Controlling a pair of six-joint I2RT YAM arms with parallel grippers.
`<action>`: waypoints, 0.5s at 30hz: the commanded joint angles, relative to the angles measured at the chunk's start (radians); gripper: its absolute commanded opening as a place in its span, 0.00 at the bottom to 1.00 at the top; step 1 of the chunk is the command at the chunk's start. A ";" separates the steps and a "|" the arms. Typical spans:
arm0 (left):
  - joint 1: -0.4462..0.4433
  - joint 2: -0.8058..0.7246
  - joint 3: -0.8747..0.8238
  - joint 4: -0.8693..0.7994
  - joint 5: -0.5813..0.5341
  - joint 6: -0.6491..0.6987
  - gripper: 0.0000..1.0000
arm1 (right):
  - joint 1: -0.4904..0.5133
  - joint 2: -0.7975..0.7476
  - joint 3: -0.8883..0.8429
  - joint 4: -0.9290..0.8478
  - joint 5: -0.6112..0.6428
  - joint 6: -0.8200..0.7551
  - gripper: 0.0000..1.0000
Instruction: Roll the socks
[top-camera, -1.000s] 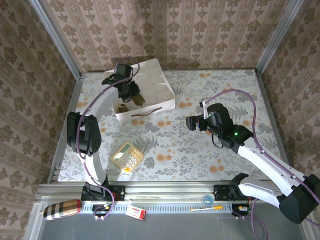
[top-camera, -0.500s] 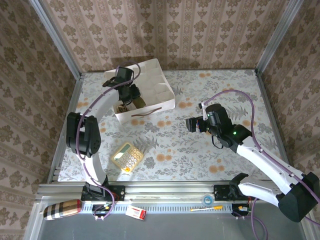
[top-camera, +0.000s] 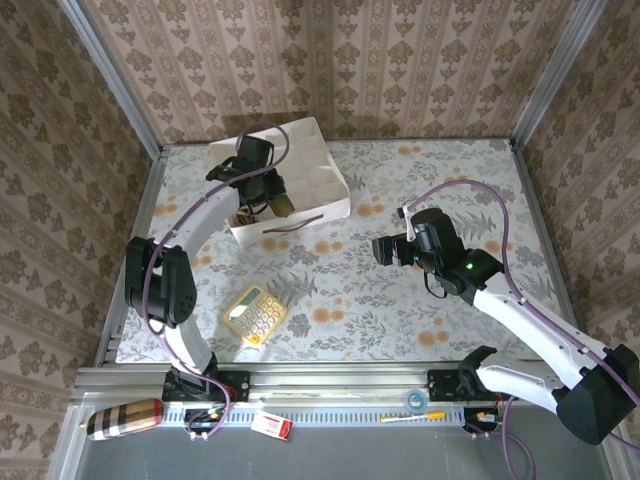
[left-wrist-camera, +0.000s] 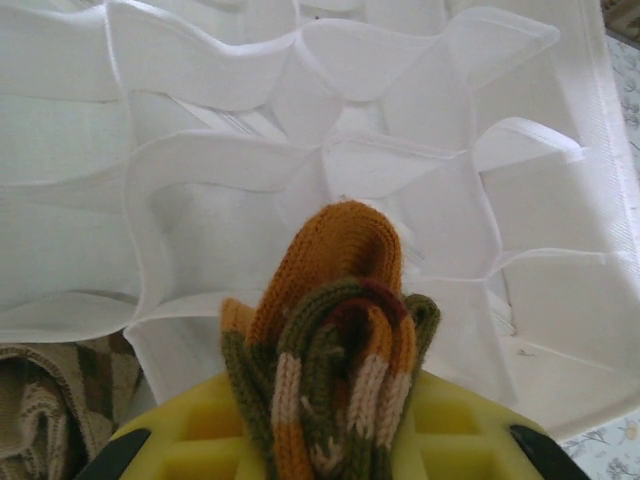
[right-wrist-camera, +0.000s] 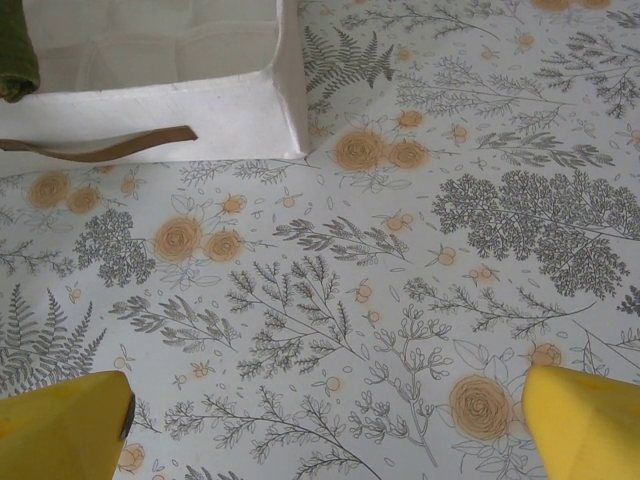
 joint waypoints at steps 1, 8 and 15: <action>0.013 0.012 0.003 0.013 -0.024 0.043 0.00 | -0.001 -0.020 0.027 -0.042 0.014 0.009 1.00; 0.018 0.036 -0.004 0.020 -0.018 0.063 0.00 | 0.000 -0.025 0.027 -0.050 0.008 0.015 1.00; 0.024 0.052 -0.015 0.039 -0.053 0.106 0.00 | 0.000 -0.024 0.032 -0.059 0.001 0.017 1.00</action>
